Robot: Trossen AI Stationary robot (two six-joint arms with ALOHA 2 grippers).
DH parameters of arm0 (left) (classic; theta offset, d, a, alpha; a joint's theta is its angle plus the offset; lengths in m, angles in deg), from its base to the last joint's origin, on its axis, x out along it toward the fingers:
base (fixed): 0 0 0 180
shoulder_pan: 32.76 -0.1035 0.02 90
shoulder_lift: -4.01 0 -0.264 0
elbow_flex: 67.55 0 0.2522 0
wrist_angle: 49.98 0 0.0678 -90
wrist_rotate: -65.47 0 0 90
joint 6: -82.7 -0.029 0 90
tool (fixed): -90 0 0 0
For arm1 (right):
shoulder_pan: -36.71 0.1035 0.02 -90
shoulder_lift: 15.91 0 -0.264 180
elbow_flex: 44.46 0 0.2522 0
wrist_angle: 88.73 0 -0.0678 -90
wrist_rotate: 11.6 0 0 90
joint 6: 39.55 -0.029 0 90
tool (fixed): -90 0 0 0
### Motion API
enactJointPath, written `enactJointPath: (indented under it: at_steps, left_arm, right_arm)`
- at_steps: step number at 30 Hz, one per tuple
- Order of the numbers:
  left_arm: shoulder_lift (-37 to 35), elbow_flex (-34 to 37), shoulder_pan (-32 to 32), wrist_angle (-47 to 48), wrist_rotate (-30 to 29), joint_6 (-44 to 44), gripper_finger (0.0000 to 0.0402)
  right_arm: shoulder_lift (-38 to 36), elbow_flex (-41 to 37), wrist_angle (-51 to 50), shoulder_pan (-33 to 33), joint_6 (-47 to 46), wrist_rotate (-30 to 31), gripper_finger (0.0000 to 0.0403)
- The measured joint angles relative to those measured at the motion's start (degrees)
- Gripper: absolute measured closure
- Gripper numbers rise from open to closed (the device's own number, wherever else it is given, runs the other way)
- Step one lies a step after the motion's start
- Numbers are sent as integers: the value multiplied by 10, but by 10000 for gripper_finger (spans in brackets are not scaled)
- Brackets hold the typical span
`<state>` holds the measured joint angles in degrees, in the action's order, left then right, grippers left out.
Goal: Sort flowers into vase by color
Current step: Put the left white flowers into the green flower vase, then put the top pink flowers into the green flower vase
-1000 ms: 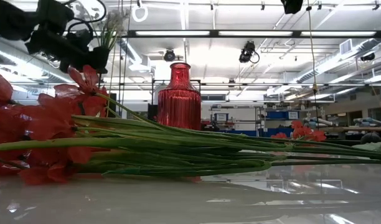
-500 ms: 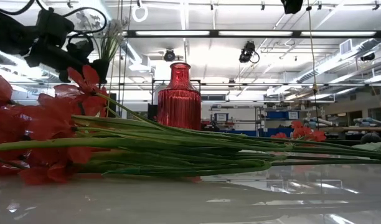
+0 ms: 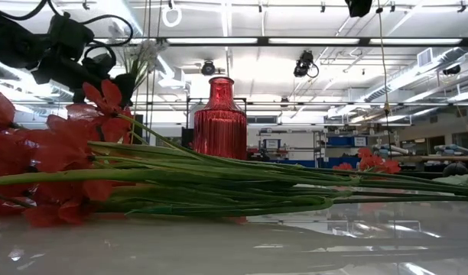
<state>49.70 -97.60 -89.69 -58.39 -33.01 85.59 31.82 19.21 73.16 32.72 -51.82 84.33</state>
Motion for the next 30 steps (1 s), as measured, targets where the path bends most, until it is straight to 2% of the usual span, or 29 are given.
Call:
enactJointPath:
  at_steps: [6, 12, 18, 22, 27, 30]
  left_arm:
    - [0, 0, 0, 11, 0, 26, 301]
    - [0, -10, 0, 70, 7, 67, 216]
    - [0, -66, 0, 208, 25, 69, 124]
    - [0, -112, -3, 309, 46, 68, 81]
    - [0, -188, -5, 503, 70, 68, 60]
    - [0, -231, -4, 617, 103, 103, 59]
  right_arm:
    - [0, 0, 0, 0, 0, 0, 290]
    - [0, 0, 0, 0, 0, 0, 290]
    - [0, 0, 0, 0, 0, 0, 290]
    - [0, 0, 0, 0, 0, 0, 290]
    - [0, 0, 0, 0, 0, 0, 290]
    - [0, 0, 0, 0, 0, 0, 290]
